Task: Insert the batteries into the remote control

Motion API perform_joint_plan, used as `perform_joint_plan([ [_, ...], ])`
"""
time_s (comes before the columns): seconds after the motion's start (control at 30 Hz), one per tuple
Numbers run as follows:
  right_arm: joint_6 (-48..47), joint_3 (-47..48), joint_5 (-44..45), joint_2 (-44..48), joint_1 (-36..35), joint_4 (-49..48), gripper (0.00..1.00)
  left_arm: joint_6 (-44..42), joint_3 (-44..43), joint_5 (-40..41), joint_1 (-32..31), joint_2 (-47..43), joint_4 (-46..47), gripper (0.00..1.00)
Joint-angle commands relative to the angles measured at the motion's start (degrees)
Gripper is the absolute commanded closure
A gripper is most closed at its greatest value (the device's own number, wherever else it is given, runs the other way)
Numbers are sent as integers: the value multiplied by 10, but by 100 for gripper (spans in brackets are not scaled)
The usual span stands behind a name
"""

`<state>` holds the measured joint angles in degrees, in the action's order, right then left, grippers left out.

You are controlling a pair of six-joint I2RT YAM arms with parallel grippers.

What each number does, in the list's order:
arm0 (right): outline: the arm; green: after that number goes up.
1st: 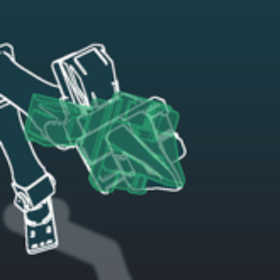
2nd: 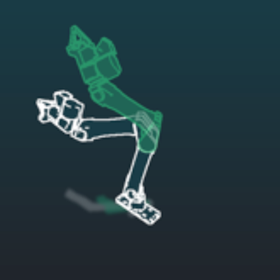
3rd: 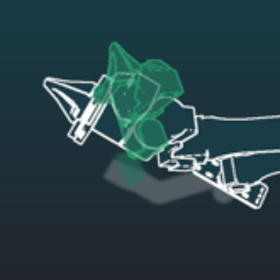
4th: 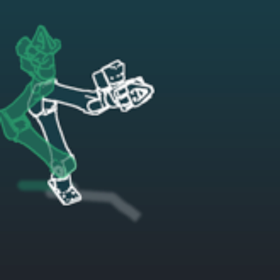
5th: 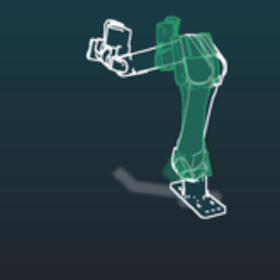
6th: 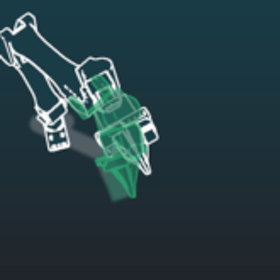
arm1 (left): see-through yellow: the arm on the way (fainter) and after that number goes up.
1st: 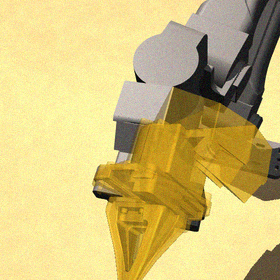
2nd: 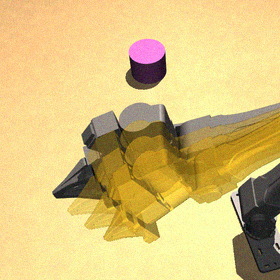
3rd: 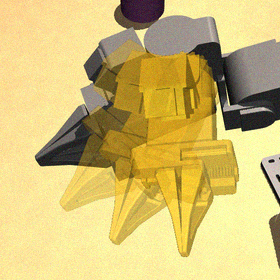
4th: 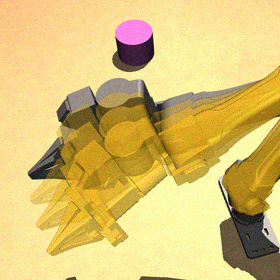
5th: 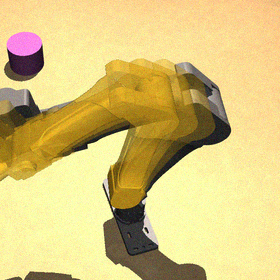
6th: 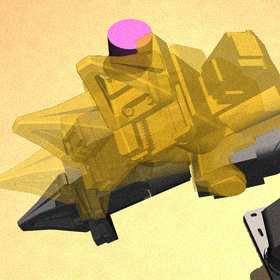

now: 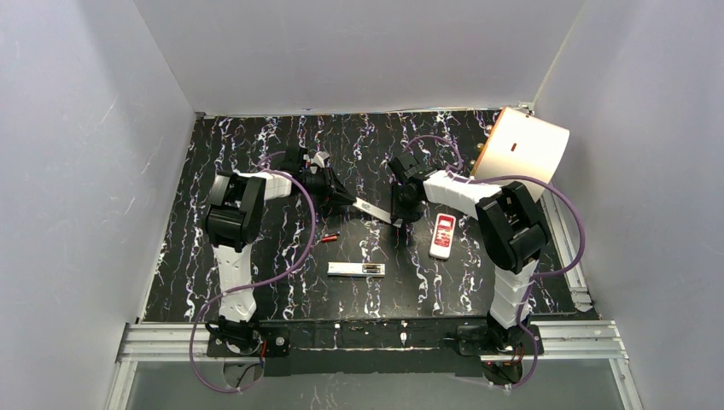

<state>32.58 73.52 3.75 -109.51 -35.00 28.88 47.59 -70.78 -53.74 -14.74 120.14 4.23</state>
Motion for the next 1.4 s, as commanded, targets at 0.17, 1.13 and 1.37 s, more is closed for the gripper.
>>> perform_joint_plan([
  [0.17,-39,-5,23,-56,-8,15,58,-11,-41,-59,-43,-38,-83,84],
  [1.13,-113,-21,18,-23,-8,-12,60,-148,-155,32,-66,-47,-281,80],
  [1.37,-110,-20,3,9,-8,-21,58,-185,-187,65,-64,-52,-316,100],
])
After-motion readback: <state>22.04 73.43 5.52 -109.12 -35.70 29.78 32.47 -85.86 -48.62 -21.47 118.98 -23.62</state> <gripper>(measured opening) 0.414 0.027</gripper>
